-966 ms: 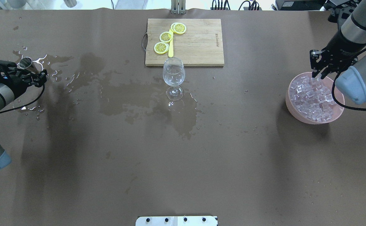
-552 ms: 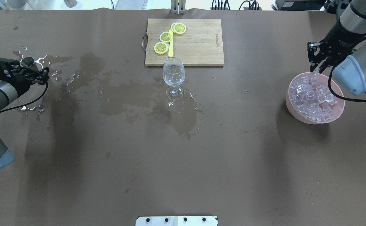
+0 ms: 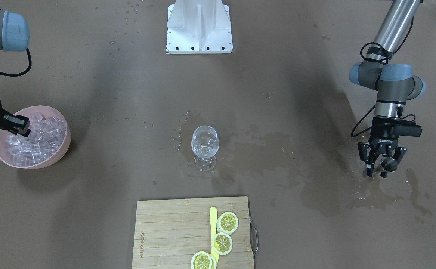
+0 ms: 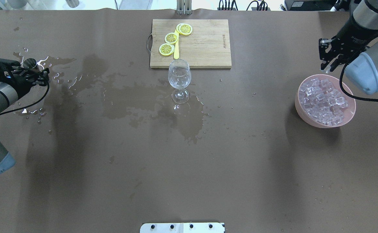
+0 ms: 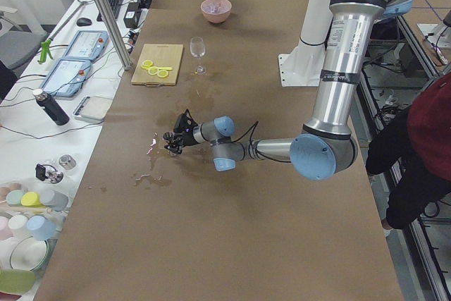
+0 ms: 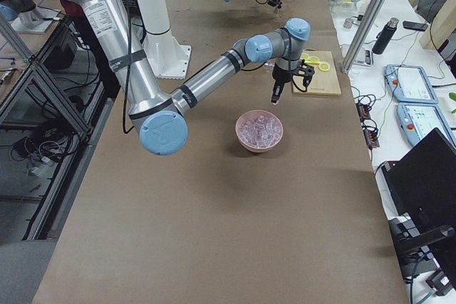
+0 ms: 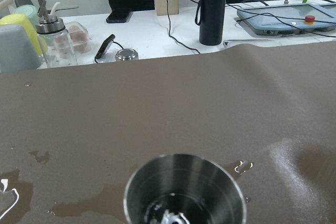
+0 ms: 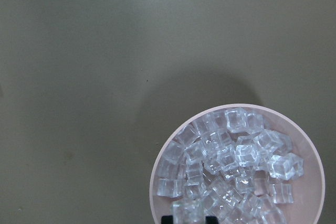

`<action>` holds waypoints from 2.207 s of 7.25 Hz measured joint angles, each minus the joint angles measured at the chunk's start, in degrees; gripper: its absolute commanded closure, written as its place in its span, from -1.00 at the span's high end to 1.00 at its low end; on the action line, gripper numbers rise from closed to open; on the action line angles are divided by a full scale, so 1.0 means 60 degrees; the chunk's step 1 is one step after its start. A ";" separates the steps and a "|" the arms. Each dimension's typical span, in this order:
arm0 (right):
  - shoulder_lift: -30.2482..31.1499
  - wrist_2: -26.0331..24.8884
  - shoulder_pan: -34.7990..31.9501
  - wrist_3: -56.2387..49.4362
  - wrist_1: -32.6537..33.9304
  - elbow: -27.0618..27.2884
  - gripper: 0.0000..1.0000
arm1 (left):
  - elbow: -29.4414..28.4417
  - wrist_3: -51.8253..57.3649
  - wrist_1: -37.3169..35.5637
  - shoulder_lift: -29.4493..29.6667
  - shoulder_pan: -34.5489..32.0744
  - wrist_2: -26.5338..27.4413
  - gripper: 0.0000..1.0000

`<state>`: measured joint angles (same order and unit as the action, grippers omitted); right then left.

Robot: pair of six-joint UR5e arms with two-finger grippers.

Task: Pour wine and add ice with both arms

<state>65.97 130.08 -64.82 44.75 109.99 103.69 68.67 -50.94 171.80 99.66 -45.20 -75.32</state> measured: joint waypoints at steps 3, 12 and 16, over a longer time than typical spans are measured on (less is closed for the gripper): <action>-0.0094 -0.0081 -0.0121 -0.0369 0.0006 -0.0025 -0.49 | -0.0031 0.0006 0.0002 0.0001 -0.0043 -0.0003 -0.50; -0.0947 -0.0056 -0.0125 -0.0428 -0.0016 -0.0142 -0.49 | 0.0204 -0.0110 0.0058 0.0706 -0.0499 -0.0117 -1.00; -0.1261 0.0030 -0.0125 -0.0431 -0.0079 -0.0141 -0.49 | 0.0532 -0.0137 -0.0363 0.2179 -0.0526 -0.0306 -1.00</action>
<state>58.41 130.26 -65.57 42.17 109.52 102.84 71.86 -51.76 169.62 112.74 -48.35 -77.16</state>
